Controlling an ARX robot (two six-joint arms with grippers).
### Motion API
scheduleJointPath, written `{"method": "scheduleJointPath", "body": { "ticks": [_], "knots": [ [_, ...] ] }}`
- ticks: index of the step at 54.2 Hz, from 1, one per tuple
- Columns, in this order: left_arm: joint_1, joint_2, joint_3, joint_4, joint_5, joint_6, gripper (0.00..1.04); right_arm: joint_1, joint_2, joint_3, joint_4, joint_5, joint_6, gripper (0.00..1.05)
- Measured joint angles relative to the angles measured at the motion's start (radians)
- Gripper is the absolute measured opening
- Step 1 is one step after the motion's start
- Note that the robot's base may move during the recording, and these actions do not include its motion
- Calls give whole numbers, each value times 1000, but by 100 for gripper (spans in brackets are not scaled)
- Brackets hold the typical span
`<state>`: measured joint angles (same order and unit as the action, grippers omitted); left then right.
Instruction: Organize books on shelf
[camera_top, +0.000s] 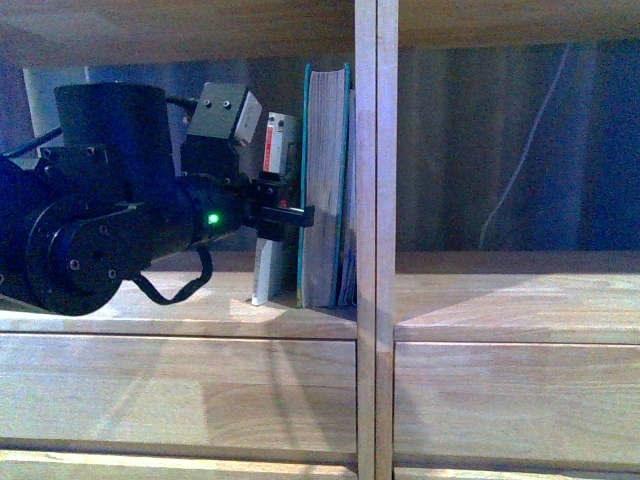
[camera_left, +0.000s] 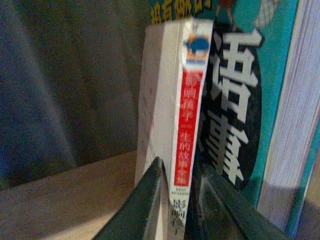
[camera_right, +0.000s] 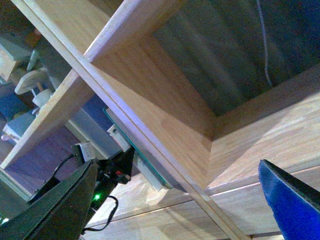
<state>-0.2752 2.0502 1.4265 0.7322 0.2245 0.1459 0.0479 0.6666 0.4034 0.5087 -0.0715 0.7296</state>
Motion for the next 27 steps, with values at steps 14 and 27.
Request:
{"method": "scheduleJointPath", "body": {
  "ticks": [14, 27],
  "knots": [
    [-3, 0, -6, 0, -31, -1, 89, 3, 0, 0, 2, 4, 1, 98],
    [0, -3, -17, -19, -50, 0, 97, 13, 0, 0, 10, 9, 2, 98]
  ]
}}
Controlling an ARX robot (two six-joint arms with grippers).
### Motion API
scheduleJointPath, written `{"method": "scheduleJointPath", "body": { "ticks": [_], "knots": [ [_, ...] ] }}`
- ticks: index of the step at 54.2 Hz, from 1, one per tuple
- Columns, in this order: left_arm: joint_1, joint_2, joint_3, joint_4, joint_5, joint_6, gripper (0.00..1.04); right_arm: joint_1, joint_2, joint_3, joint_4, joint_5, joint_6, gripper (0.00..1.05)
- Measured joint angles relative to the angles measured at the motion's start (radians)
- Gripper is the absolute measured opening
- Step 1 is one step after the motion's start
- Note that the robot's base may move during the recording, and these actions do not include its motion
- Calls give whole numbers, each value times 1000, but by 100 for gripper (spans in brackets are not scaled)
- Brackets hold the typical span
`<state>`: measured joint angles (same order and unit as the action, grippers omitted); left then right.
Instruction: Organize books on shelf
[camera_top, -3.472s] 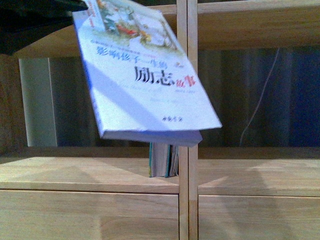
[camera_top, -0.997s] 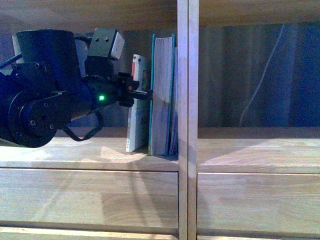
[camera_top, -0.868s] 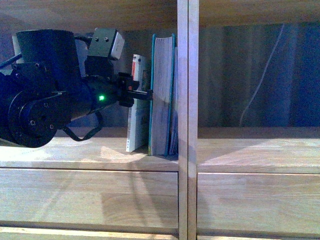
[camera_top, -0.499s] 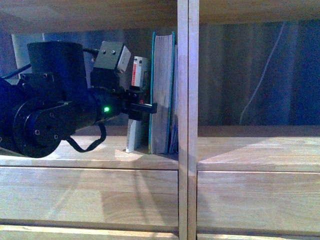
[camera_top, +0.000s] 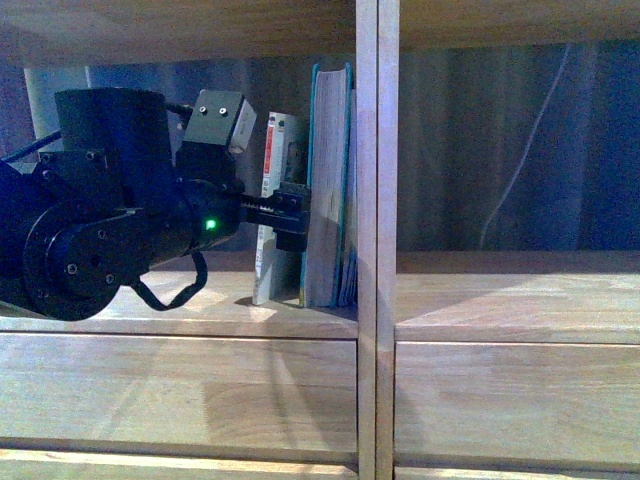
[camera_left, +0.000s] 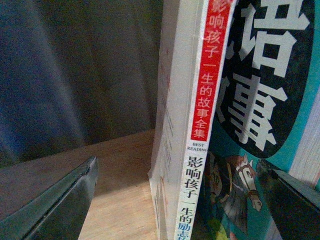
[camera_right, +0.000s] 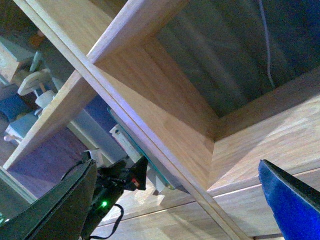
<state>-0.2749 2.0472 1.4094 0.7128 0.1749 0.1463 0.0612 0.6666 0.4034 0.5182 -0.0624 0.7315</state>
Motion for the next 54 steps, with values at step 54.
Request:
{"method": "scheduleJointPath", "body": {
  "ticks": [54],
  "knots": [
    [66, -726, -555, -189, -79, -137, 97, 35, -10, -16, -79, 97, -36, 98]
  ]
}}
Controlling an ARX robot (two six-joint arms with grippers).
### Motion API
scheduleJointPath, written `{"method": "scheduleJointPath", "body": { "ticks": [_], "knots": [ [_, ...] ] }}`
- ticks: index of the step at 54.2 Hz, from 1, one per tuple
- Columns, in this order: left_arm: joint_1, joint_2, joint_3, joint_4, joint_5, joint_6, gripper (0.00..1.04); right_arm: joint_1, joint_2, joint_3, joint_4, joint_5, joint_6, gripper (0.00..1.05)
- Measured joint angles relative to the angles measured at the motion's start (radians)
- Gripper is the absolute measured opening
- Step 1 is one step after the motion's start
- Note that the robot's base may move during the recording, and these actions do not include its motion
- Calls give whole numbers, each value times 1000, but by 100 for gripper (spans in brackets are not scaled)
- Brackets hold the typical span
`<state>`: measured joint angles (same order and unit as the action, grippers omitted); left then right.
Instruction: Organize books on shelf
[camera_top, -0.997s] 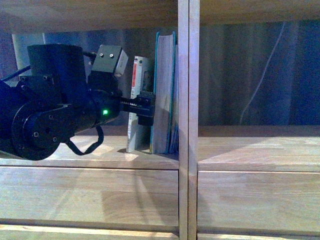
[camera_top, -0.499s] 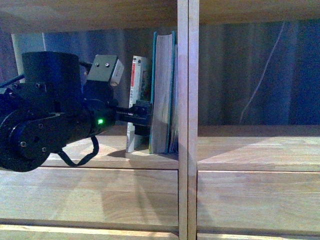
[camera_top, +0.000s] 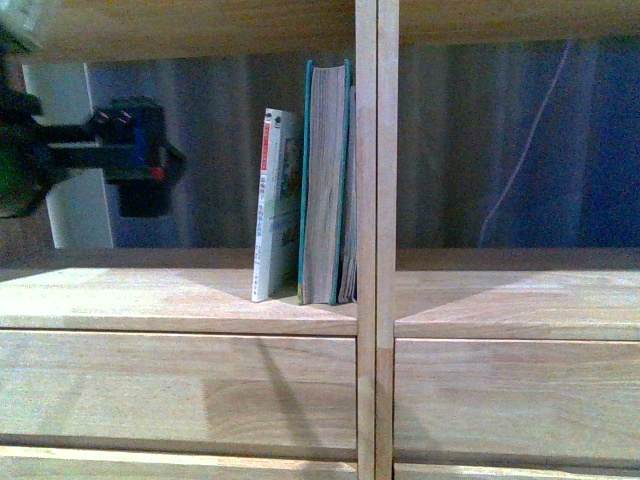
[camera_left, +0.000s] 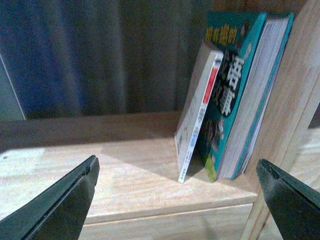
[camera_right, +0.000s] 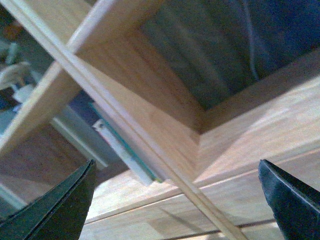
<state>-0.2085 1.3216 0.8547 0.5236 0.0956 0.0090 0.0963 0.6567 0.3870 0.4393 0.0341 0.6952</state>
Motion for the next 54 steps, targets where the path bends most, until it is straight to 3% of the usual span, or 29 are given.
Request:
{"method": "scheduleJointPath", "body": {
  "ticks": [6, 11, 17, 22, 29, 36, 46, 49, 54],
  "knots": [
    [-3, -13, -1, -9, -33, -2, 96, -4, 0, -5, -6, 0, -9, 98],
    [-7, -47, -76, -15, -241, -4, 80, -4, -3, -5, -6, 0, -12, 98],
    [24, -116, -206, 38, -272, -5, 63, -6, -5, -5, -12, 8, -26, 97],
    [47, -178, -308, 80, -250, -6, 47, -7, -38, 2, -177, 41, -240, 83],
    [71, -248, -422, 117, -222, -6, 26, -82, -90, -68, -193, -26, -534, 63],
    [93, -308, -509, 136, -200, -6, 4, -92, -135, -132, -178, -35, -636, 42],
    [129, -425, -633, 144, -165, -8, 3, -94, -215, -226, -170, -35, -676, 3],
    [164, -452, -656, 142, -111, -8, 3, -94, -232, -241, -170, -35, -683, 3],
    [201, -500, -689, 129, -103, -8, 3, -94, -262, -264, -172, -34, -686, 3]
  ]
}}
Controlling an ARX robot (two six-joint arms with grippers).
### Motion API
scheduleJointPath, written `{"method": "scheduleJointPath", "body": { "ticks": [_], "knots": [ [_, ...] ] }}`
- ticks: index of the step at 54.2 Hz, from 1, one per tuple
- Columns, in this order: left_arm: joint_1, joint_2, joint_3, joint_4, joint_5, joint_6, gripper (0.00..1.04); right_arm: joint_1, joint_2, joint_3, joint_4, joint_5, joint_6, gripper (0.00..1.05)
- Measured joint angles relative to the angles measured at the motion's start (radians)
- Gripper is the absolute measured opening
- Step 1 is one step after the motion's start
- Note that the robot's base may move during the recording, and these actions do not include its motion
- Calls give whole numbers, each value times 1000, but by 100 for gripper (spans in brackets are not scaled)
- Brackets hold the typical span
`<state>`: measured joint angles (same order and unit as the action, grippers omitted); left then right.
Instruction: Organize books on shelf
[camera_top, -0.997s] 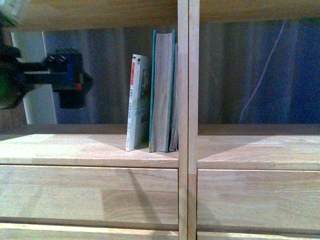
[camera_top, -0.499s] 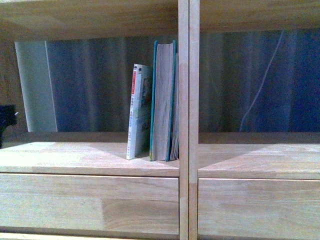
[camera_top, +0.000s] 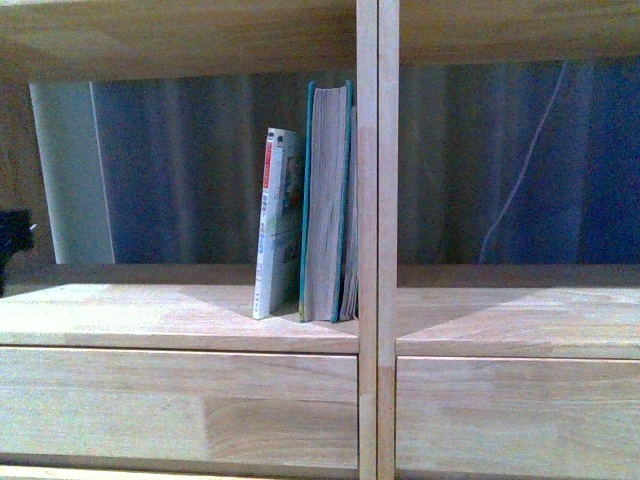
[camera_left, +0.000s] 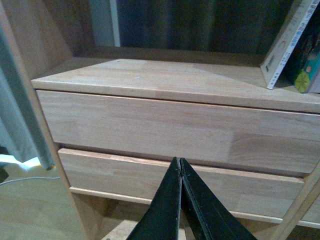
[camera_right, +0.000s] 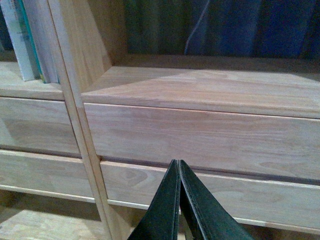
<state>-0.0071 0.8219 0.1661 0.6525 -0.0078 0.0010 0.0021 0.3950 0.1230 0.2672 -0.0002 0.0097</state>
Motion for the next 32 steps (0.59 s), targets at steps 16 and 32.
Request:
{"method": "scheduleJointPath", "body": {
  "ticks": [16, 32],
  "knots": [
    [2, -145, -74, -72, 8, 0, 3, 0, -84, -51, -32, 0, 0, 3],
    [3, -290, -117, -173, 8, 0, 3, 0, -161, -83, -77, 0, -1, 3]
  ]
}}
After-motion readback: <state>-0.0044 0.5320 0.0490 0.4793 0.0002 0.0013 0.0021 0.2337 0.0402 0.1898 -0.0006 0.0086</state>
